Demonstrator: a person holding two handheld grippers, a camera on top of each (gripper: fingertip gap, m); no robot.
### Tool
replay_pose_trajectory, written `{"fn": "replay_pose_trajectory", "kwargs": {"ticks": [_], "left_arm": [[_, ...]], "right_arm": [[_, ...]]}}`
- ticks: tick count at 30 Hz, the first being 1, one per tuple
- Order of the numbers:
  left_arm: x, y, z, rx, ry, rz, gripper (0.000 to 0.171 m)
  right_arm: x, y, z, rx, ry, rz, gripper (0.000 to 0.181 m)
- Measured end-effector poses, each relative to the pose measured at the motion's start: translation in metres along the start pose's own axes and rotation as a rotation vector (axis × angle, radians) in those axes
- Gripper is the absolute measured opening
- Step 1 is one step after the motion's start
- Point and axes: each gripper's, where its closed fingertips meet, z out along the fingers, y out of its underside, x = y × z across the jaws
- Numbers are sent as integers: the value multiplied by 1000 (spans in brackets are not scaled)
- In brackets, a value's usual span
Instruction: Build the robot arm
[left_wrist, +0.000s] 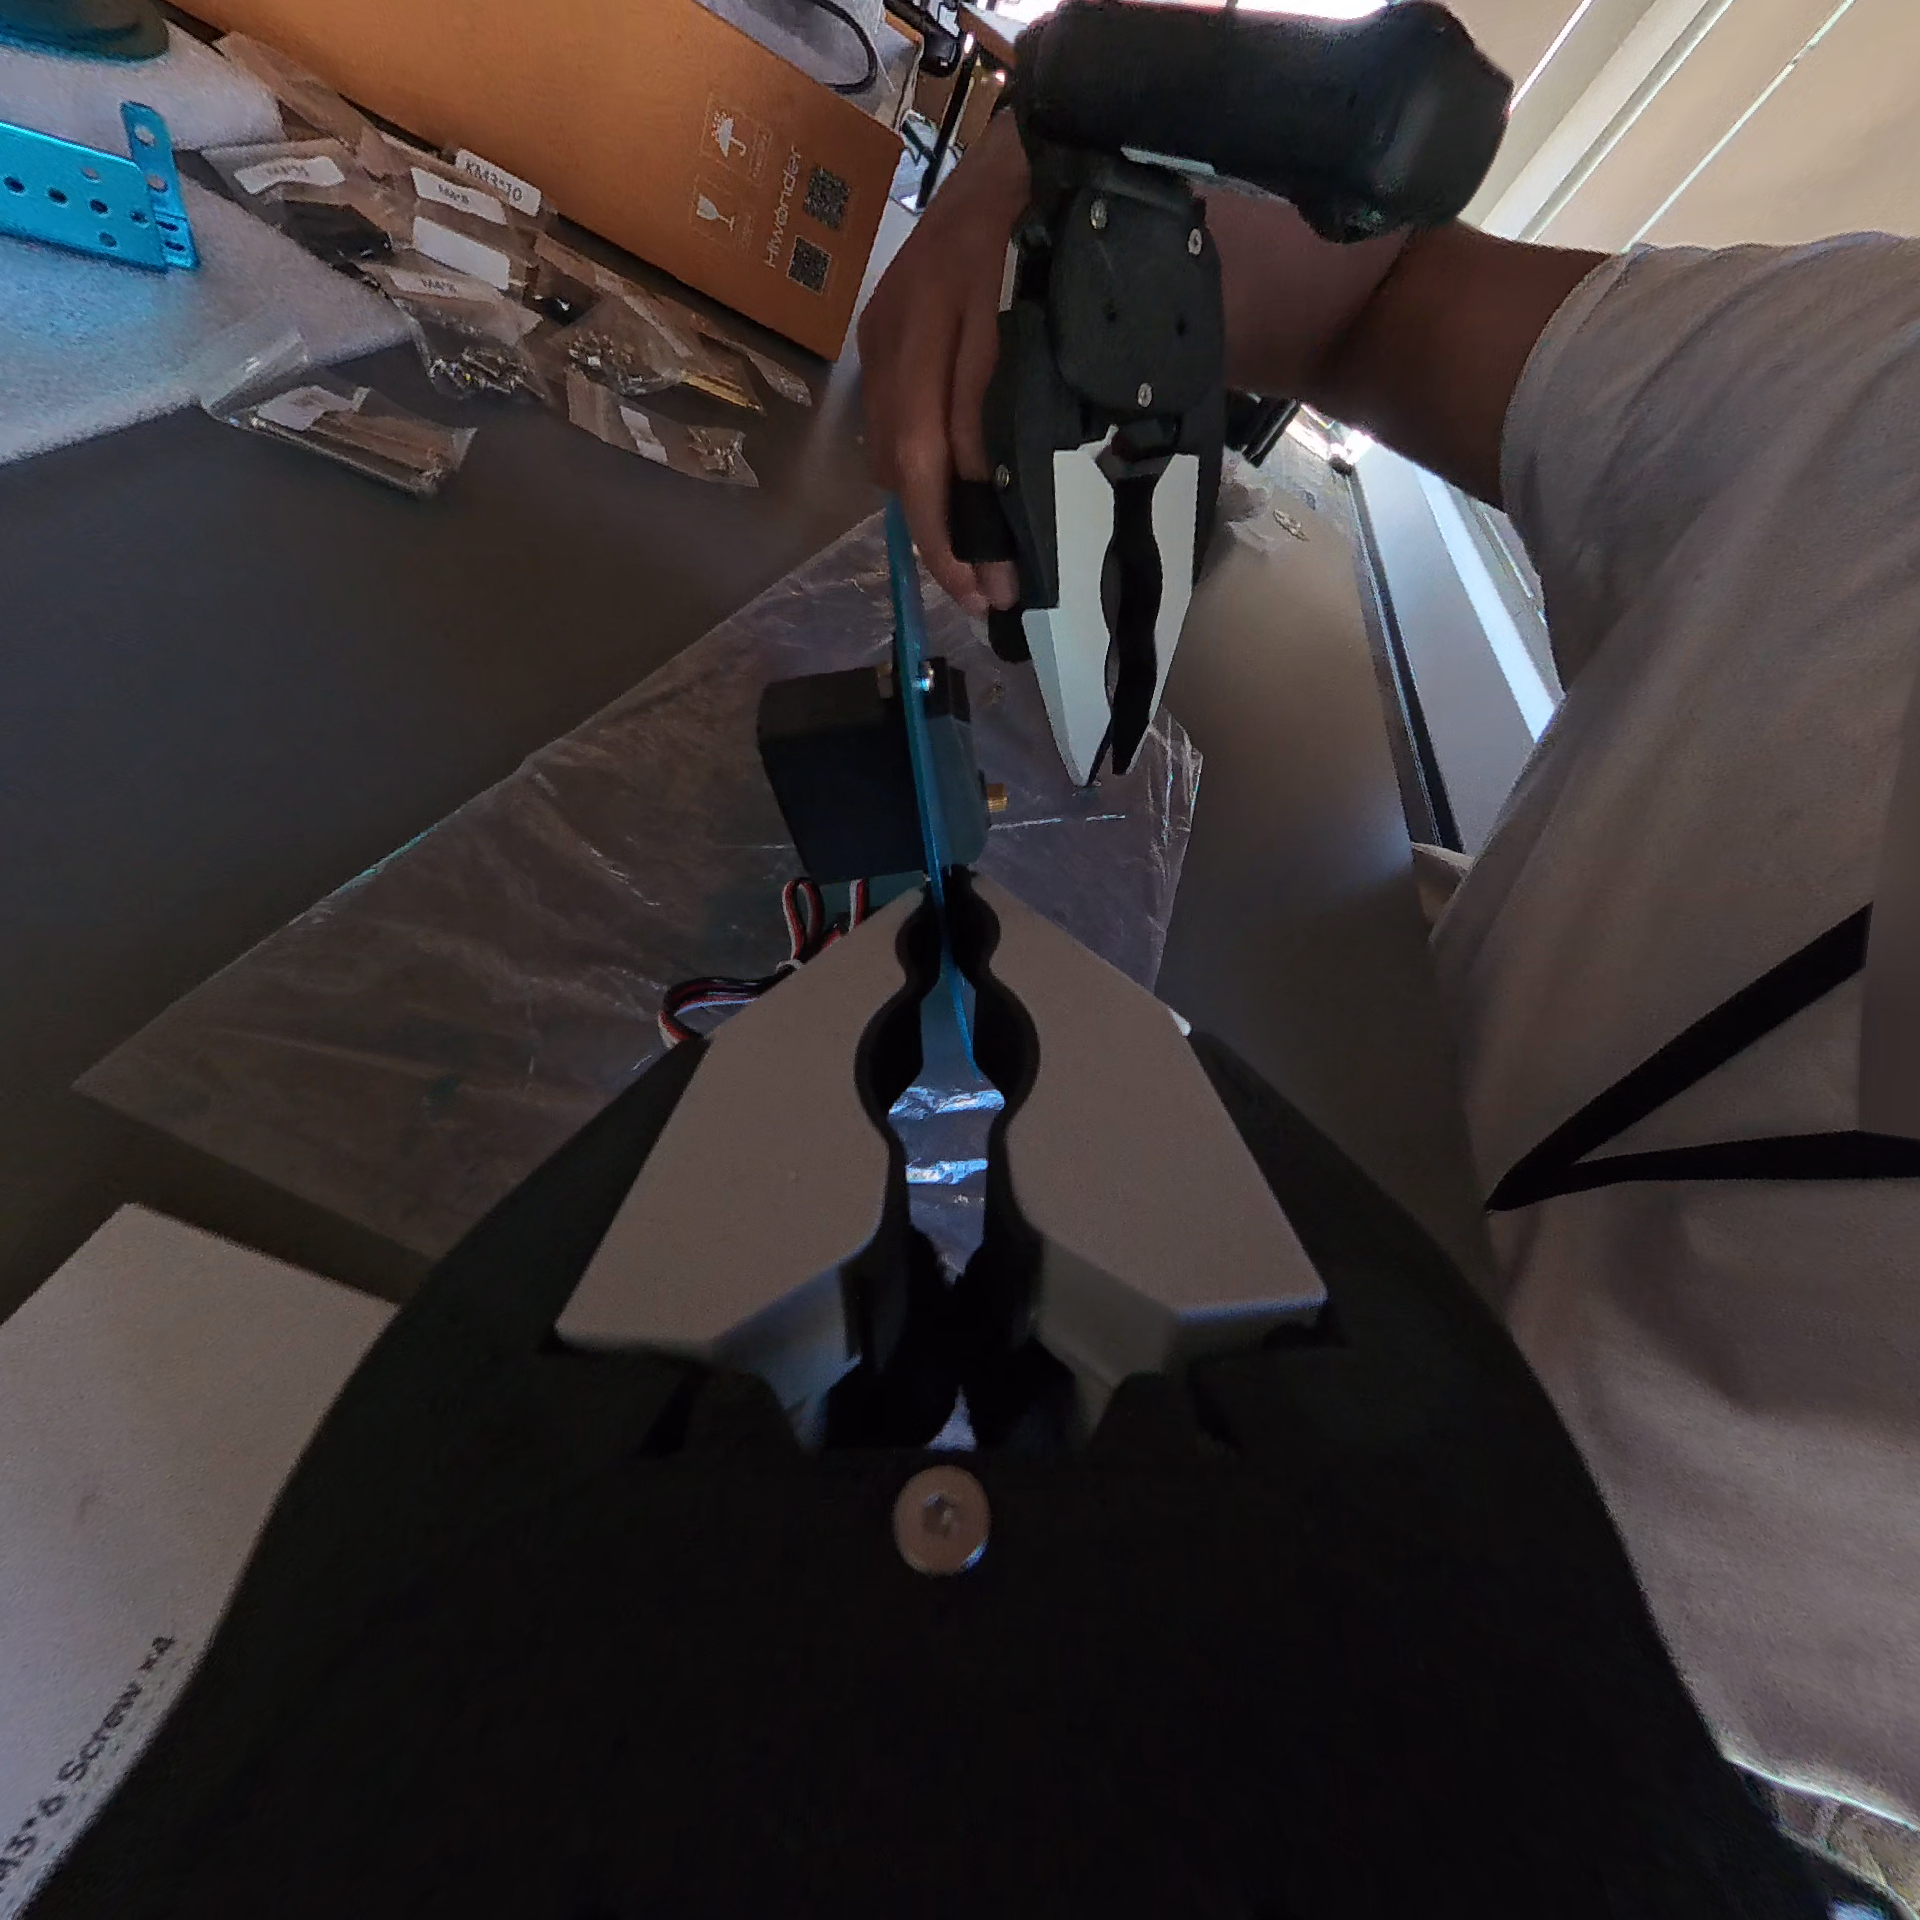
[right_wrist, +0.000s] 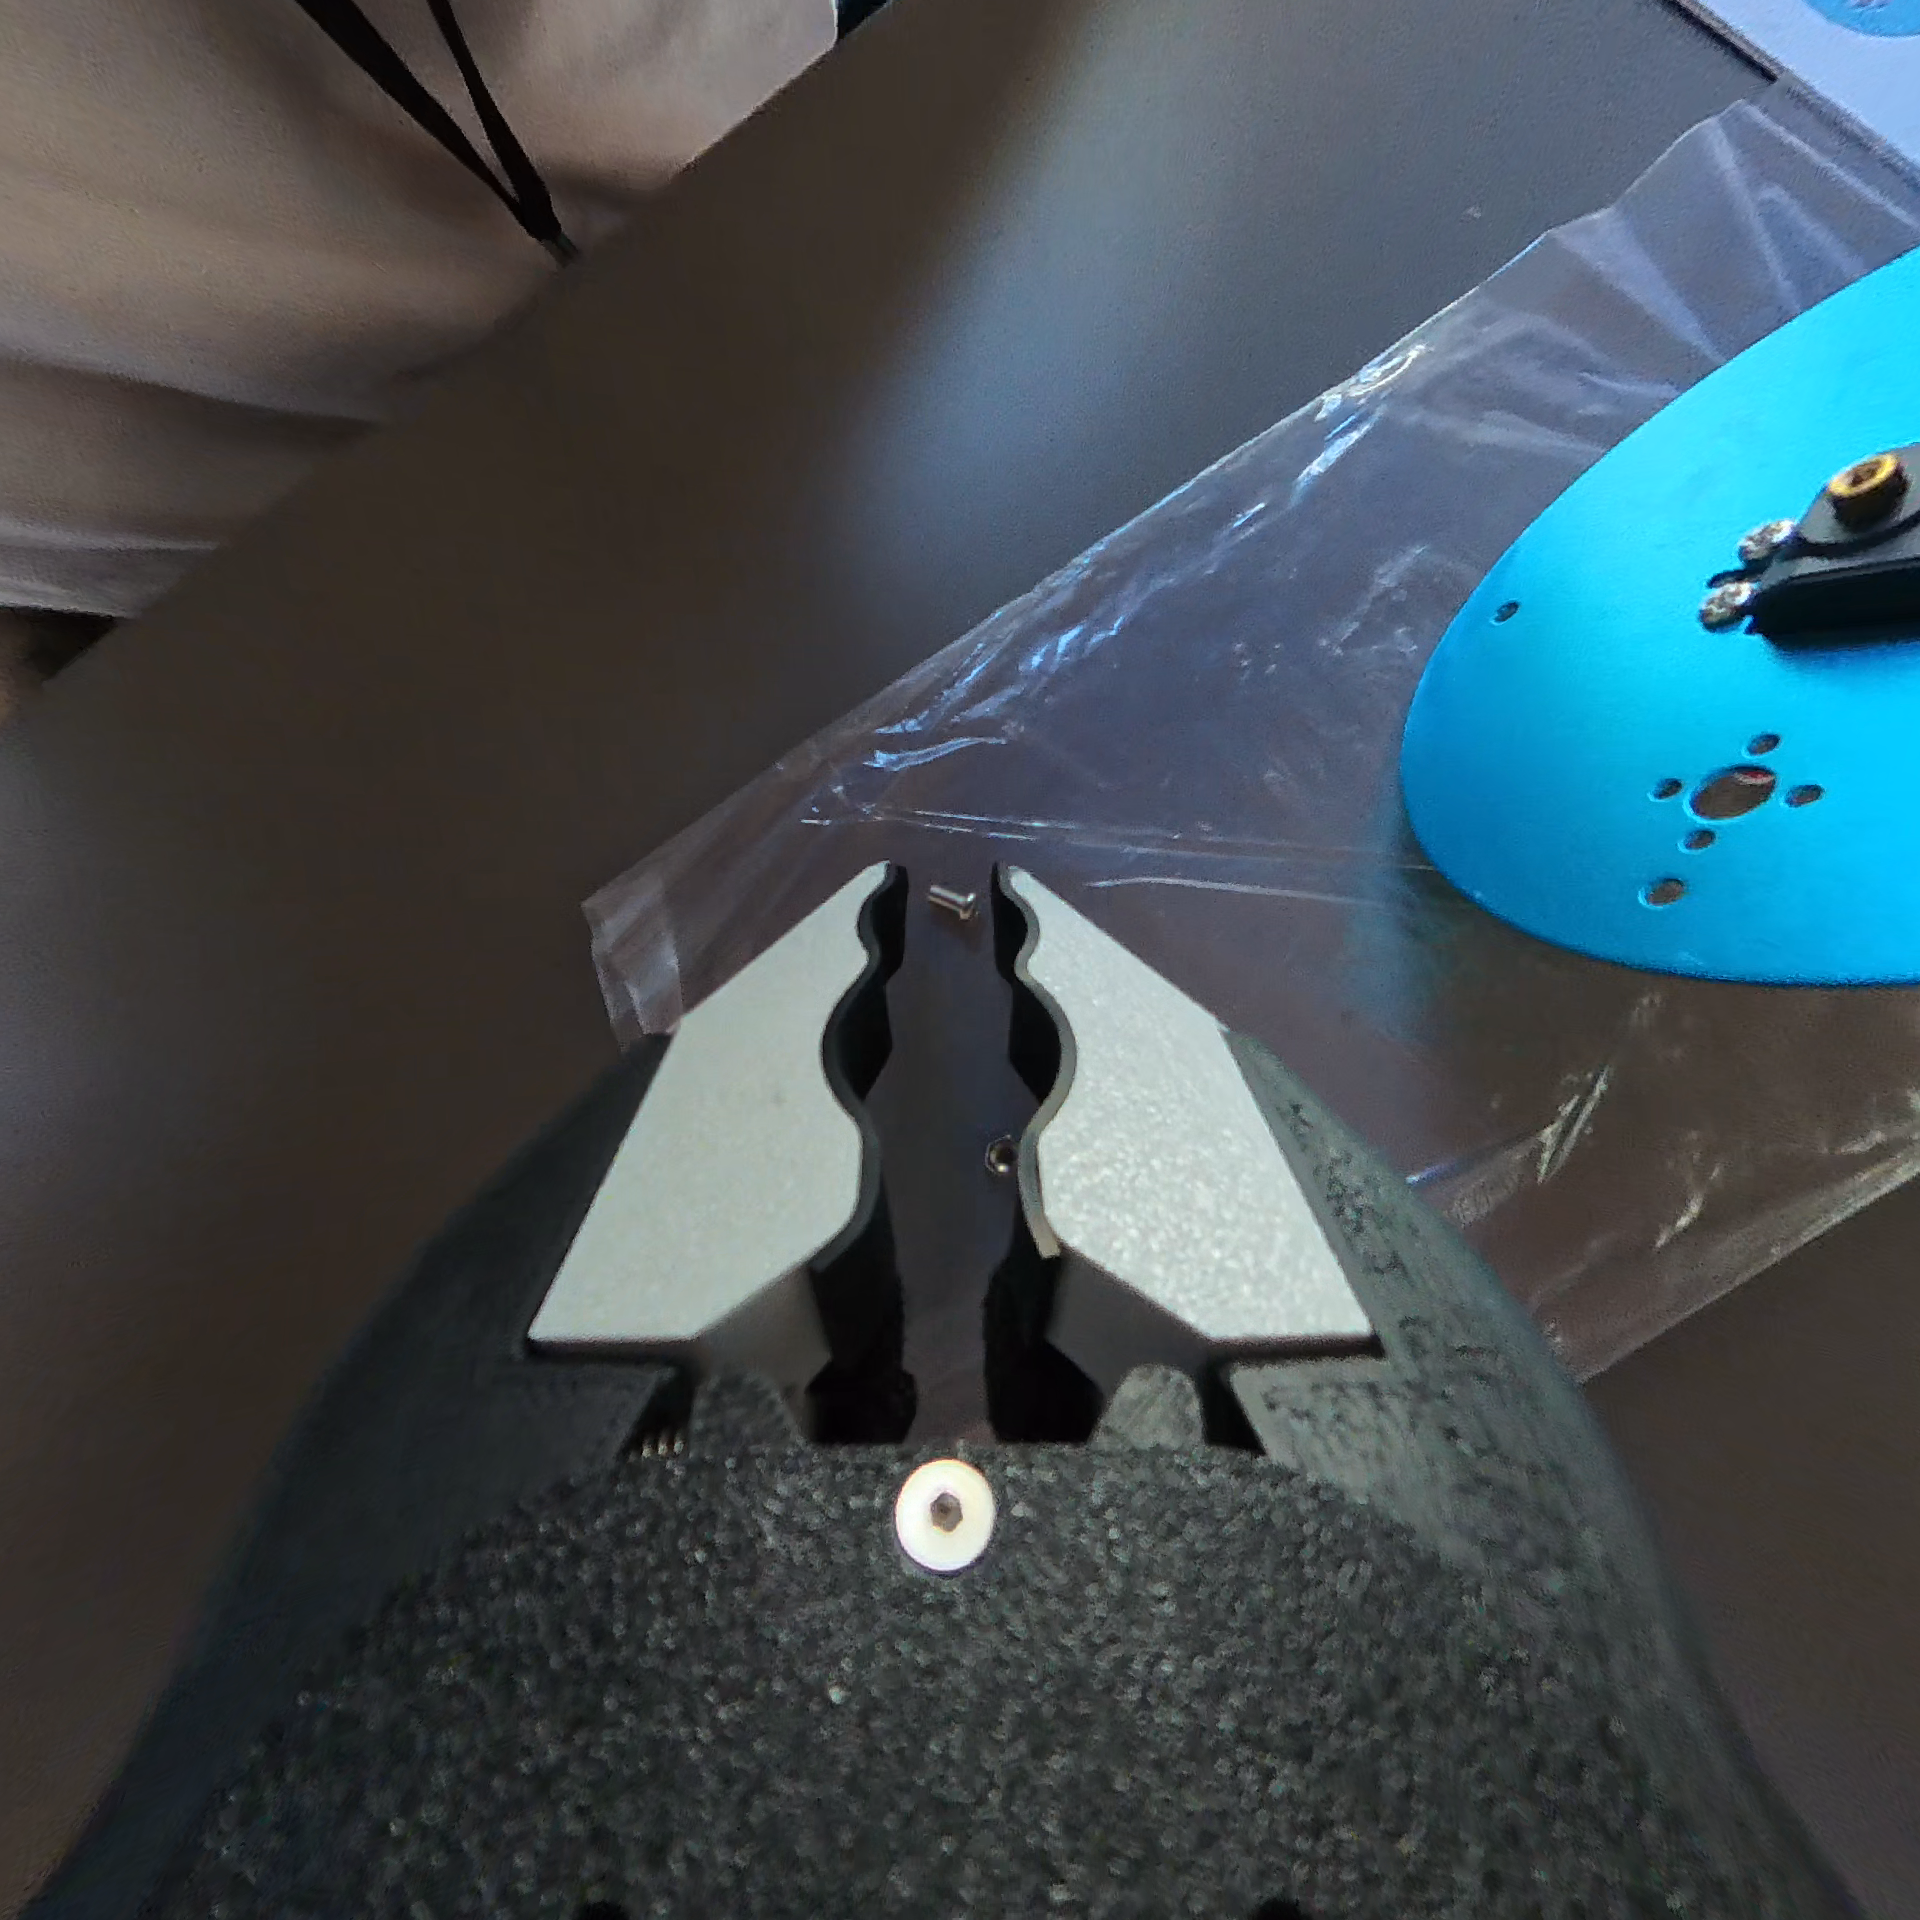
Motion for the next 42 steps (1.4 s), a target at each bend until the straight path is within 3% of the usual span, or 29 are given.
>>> {"fn": "replay_pose_trajectory", "kwargs": {"ticks": [5,13,27,36,42], "left_arm": [[1,0,0,1,2,15,1],[2,0,0,1,3,12,1],[2,0,2,3,-8,22,1],[3,0,2,4,-13,29,1],[5,-1,4,10,-25,55,1]], "right_arm": [[-4,7,-1,-23,-17,9,11],[-12,14,-4,-25,101,41,8],[-14,6,3,54,274,122,3],[-11,-3,11,29,368,205,0],[-1,-16,5,155,406,415,0]]}}
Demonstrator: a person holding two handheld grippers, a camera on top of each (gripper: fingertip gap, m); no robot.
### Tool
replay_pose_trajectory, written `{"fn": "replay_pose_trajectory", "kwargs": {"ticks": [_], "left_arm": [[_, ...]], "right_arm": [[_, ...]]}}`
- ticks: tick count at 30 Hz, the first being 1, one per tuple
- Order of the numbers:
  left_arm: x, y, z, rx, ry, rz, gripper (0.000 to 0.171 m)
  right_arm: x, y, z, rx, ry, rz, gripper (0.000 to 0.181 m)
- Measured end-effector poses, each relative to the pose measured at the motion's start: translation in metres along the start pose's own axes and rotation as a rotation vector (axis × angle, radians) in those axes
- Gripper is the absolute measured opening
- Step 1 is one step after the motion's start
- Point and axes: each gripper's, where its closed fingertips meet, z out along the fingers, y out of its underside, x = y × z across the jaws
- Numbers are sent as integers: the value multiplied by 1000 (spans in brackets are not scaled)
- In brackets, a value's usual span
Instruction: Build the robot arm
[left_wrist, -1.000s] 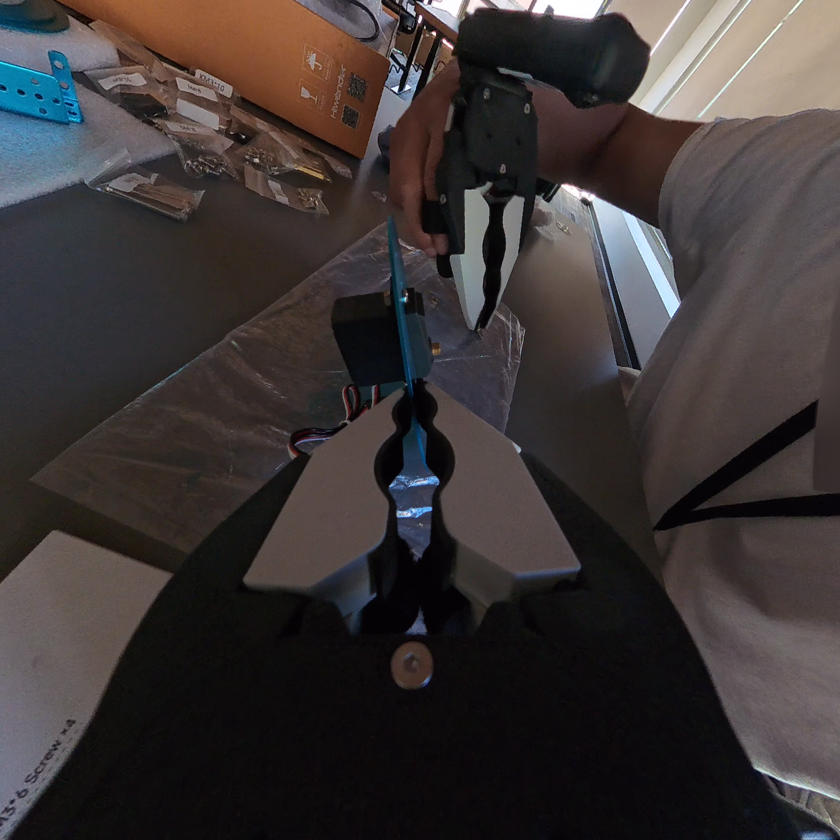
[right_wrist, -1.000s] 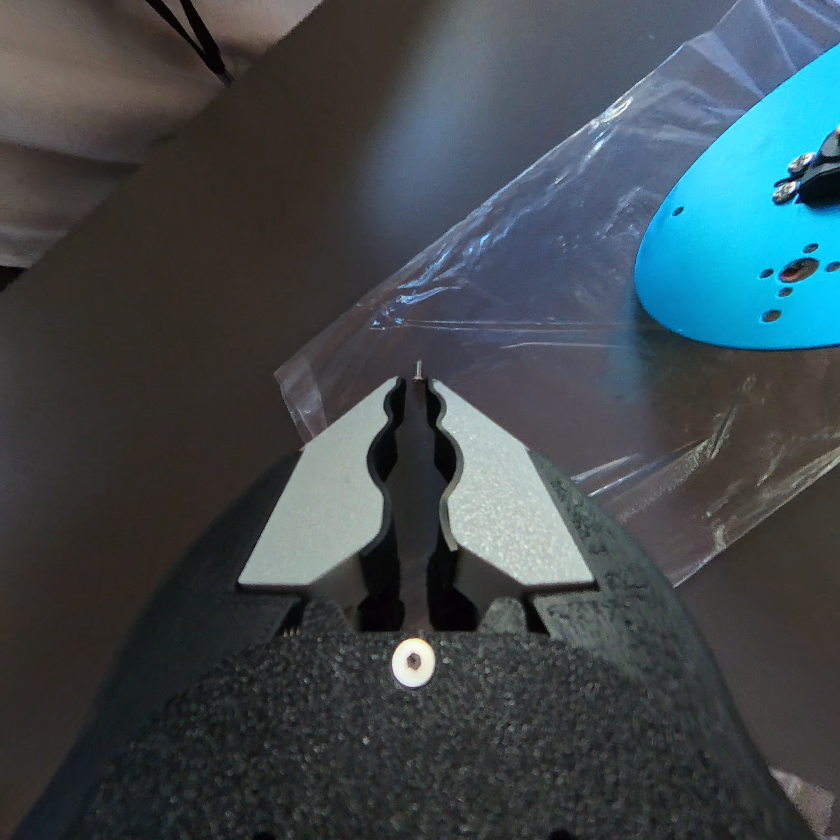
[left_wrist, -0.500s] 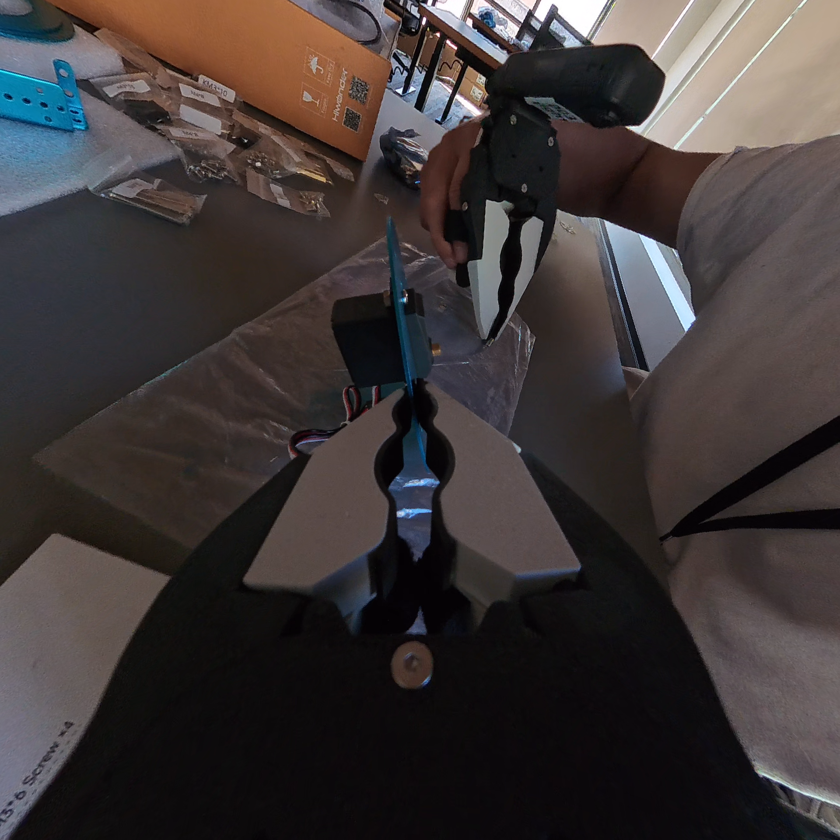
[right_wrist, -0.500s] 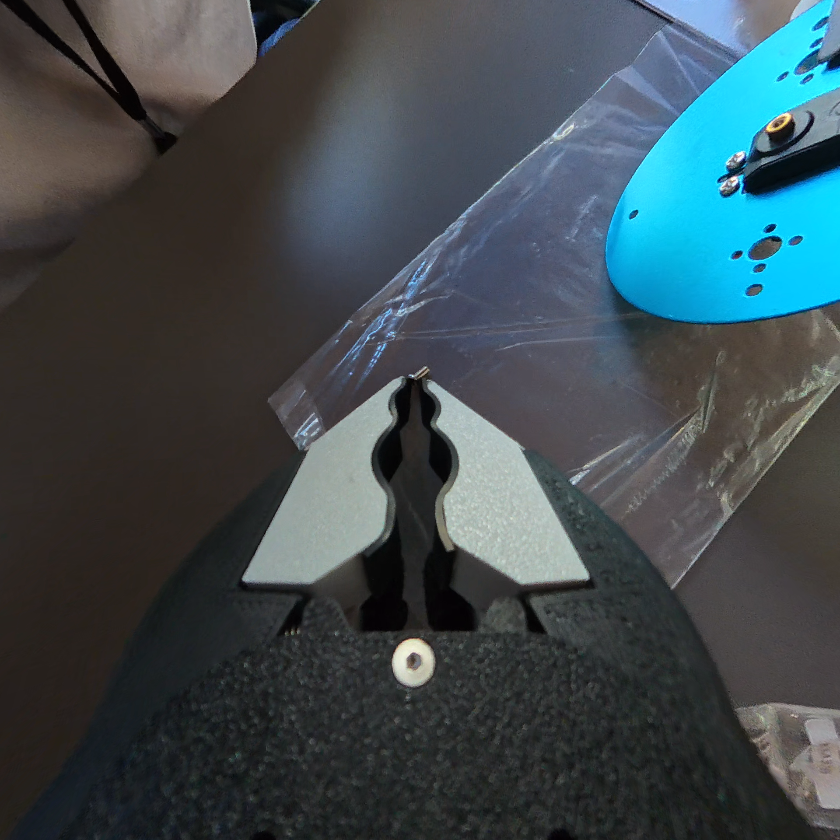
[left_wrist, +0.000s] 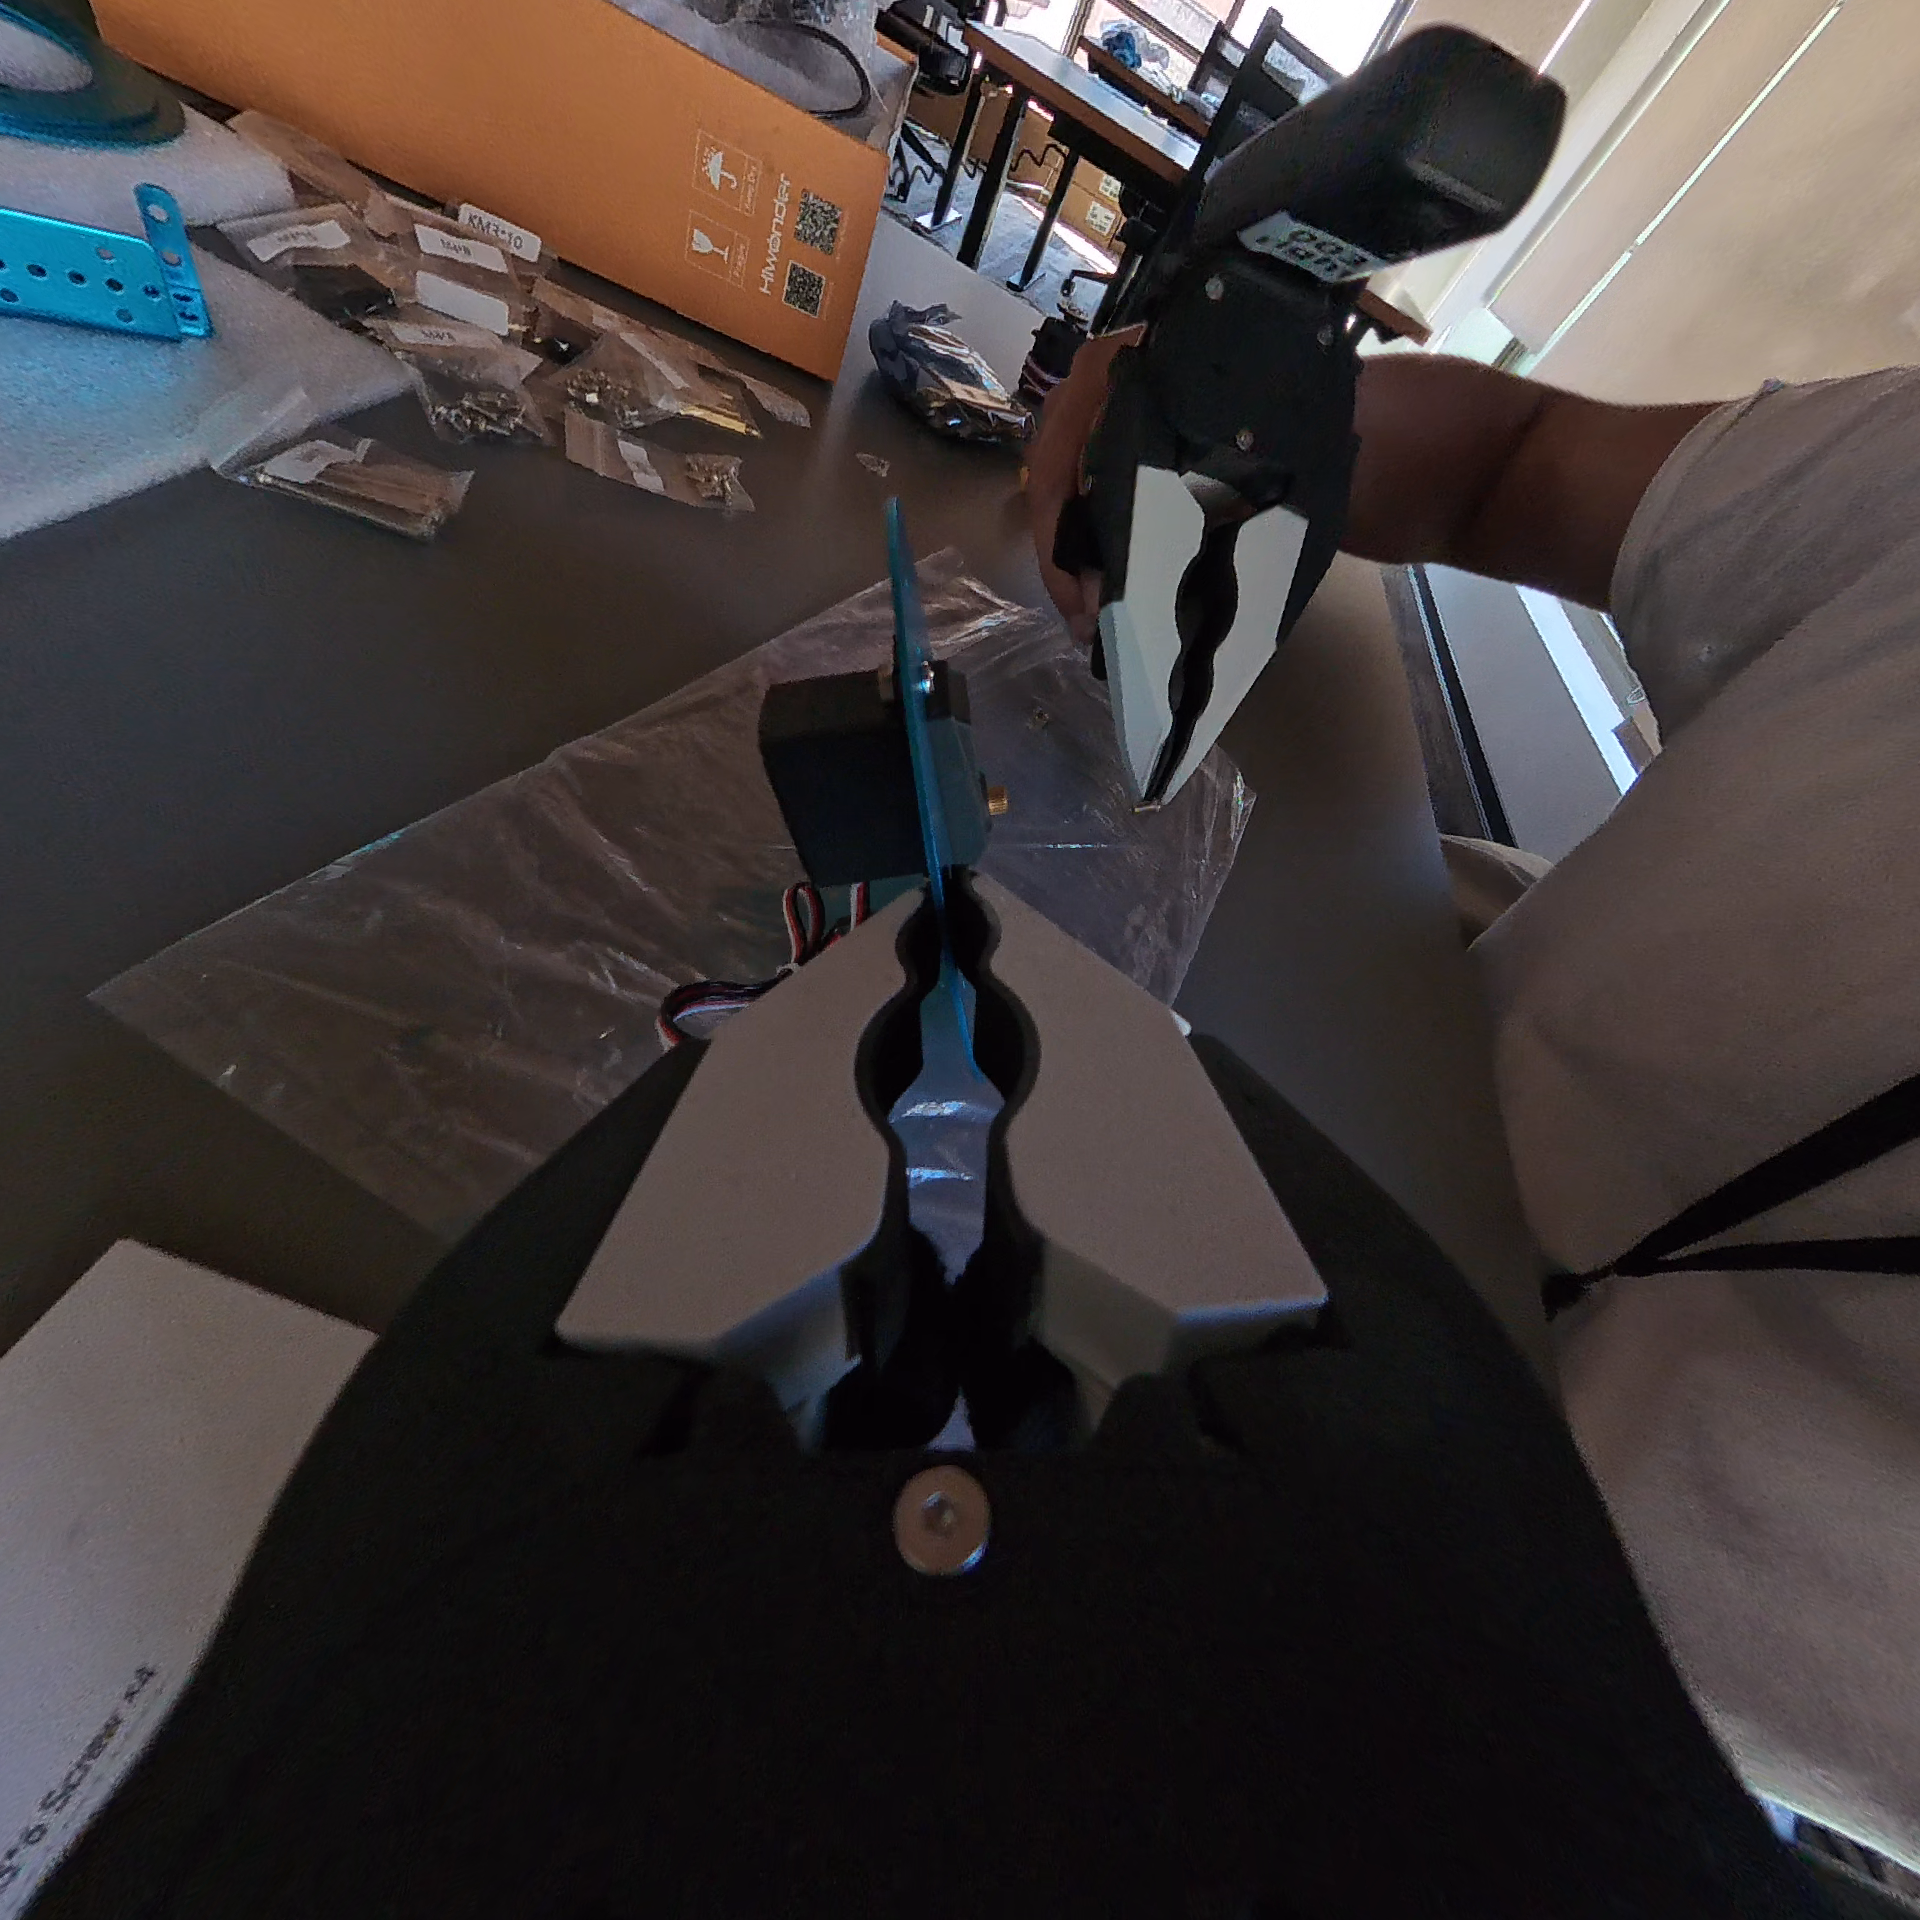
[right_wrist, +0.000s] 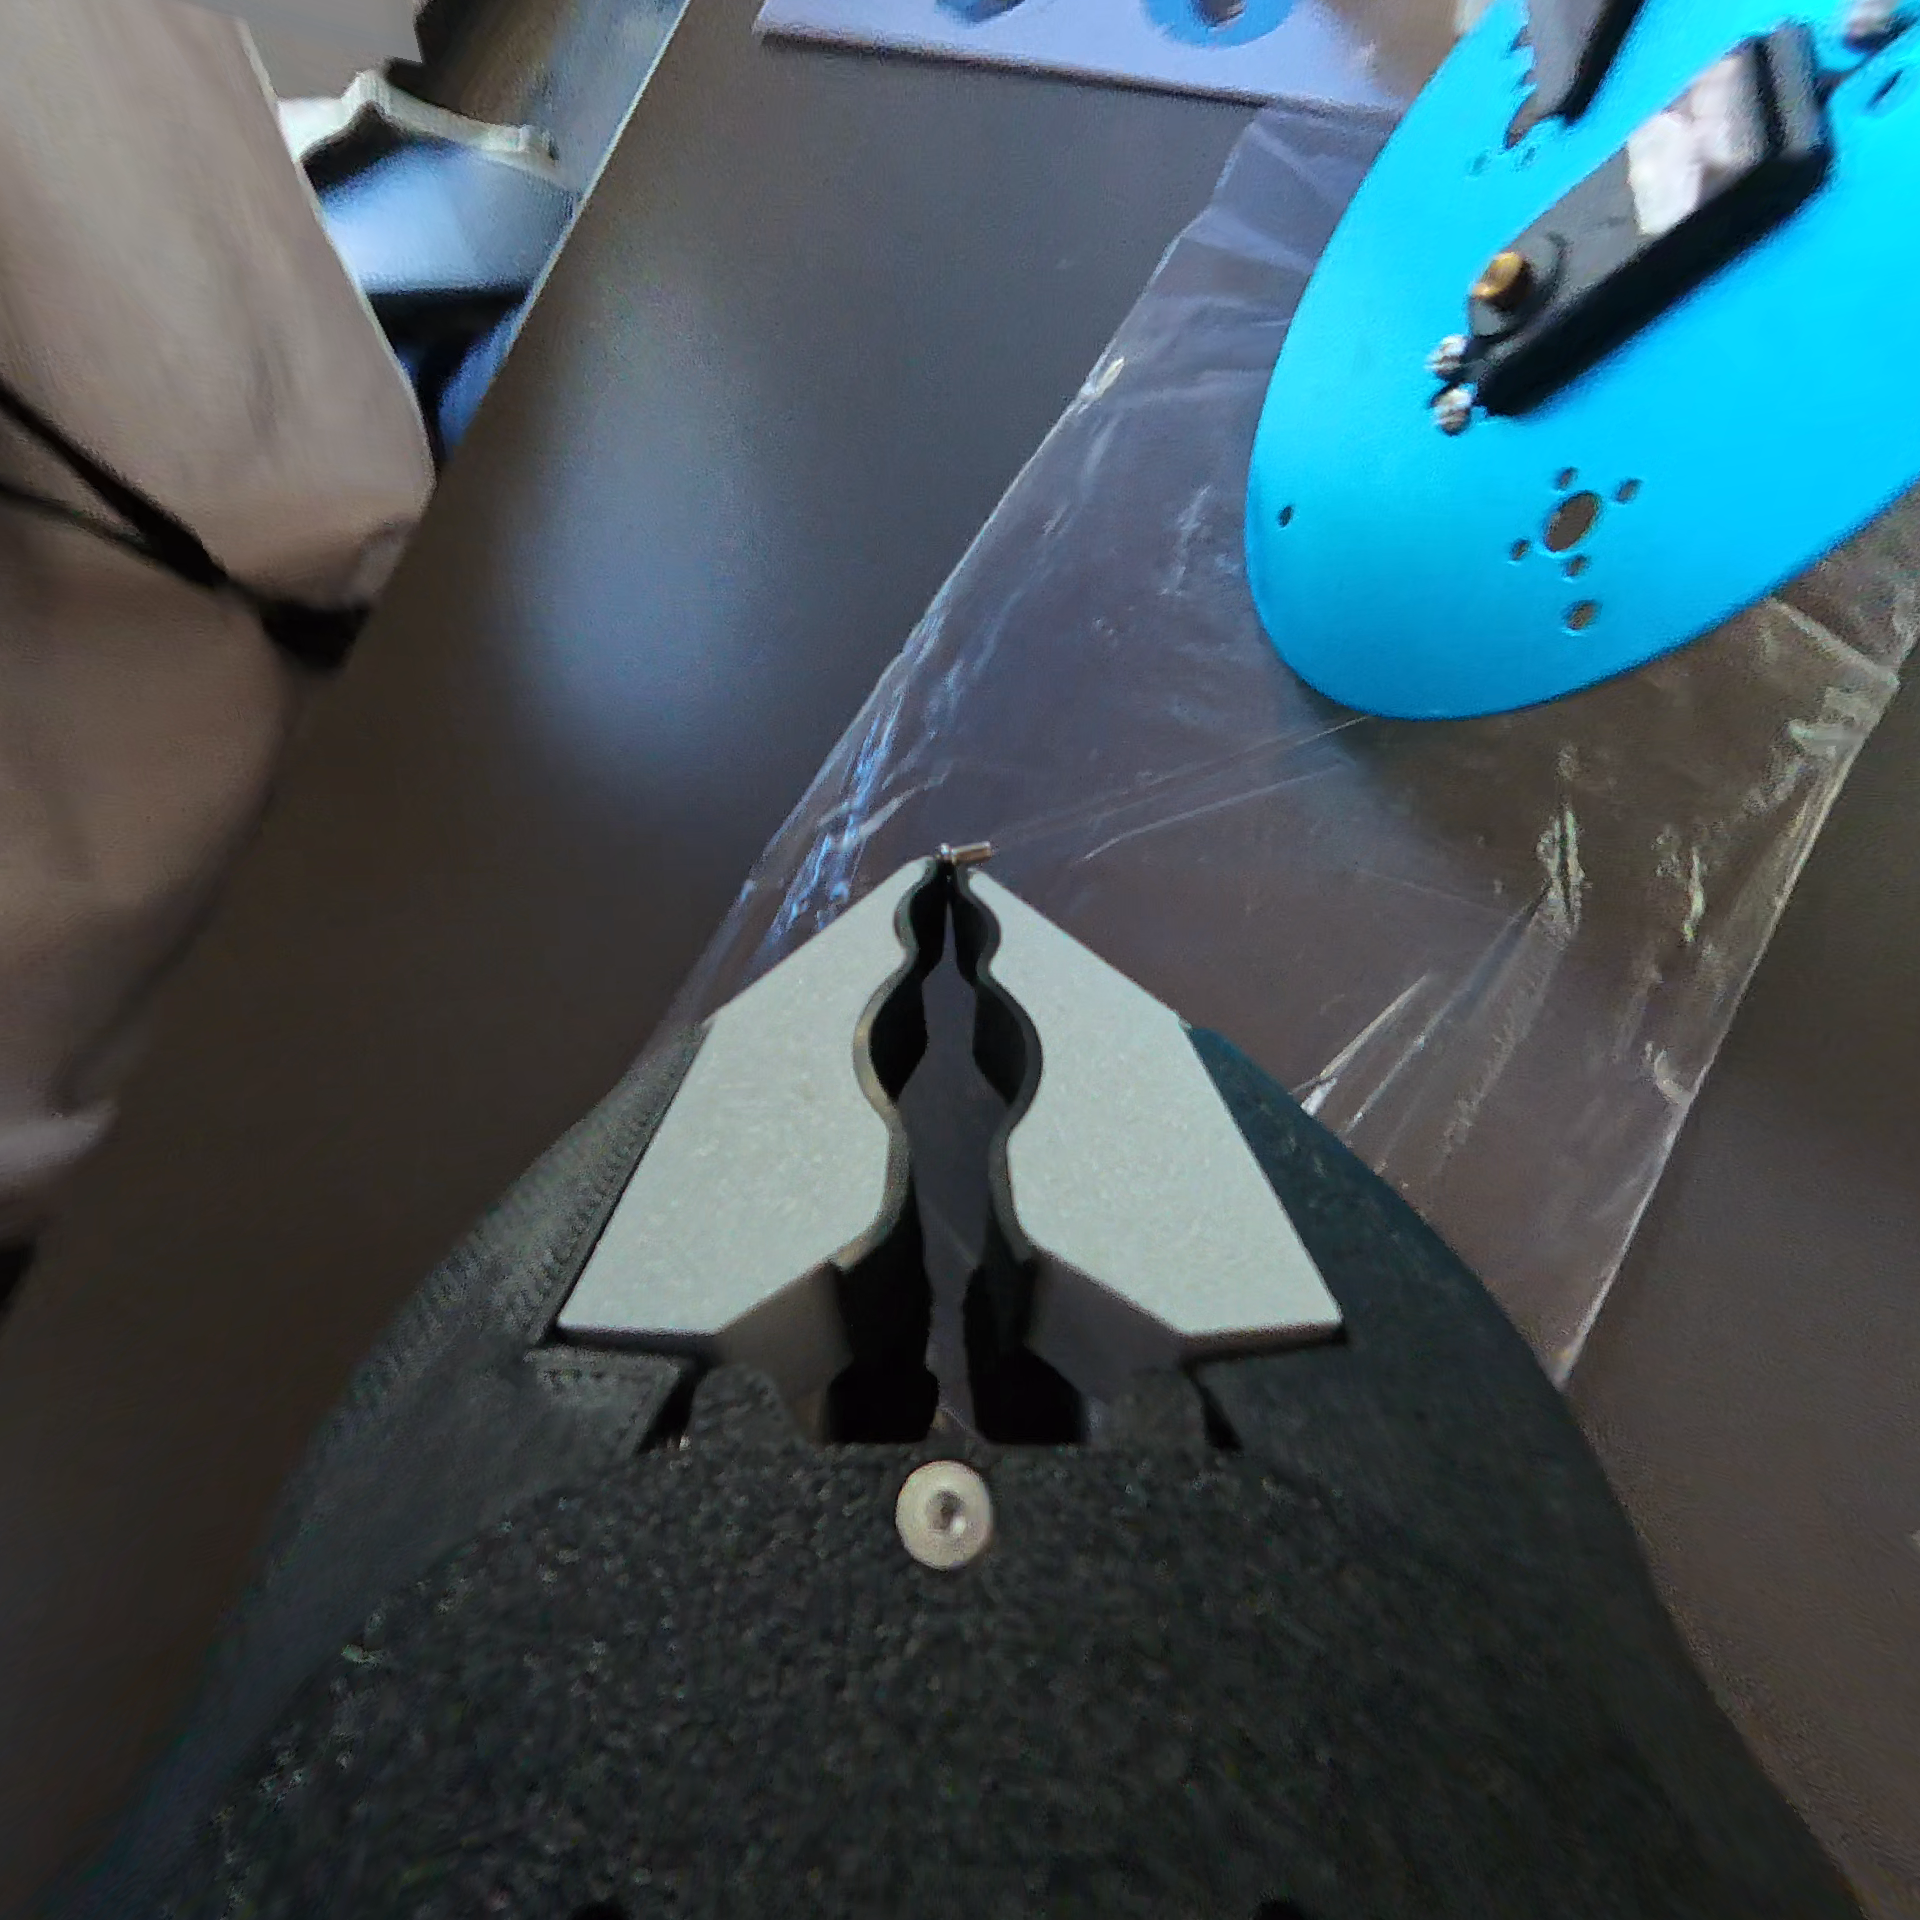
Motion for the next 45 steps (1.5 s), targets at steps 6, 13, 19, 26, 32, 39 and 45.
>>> {"fn": "replay_pose_trajectory", "kwargs": {"ticks": [6,13,19,26,32,39,45], "left_arm": [[7,0,1,-16,-5,67,1],[18,1,5,-22,-7,153,1],[24,3,9,-27,6,164,1],[25,3,9,-30,5,168,1],[25,3,9,-30,8,157,1],[22,3,9,-26,5,131,1],[22,2,9,-29,-6,135,1]], "right_arm": [[12,-25,-6,183,65,242,0],[24,-70,-21,423,87,409,0],[48,-99,-17,492,209,348,0],[62,-101,-17,483,287,336,0],[66,-102,-17,477,344,299,0],[70,-98,-16,424,450,235,0],[71,-99,-16,424,461,278,0]]}}
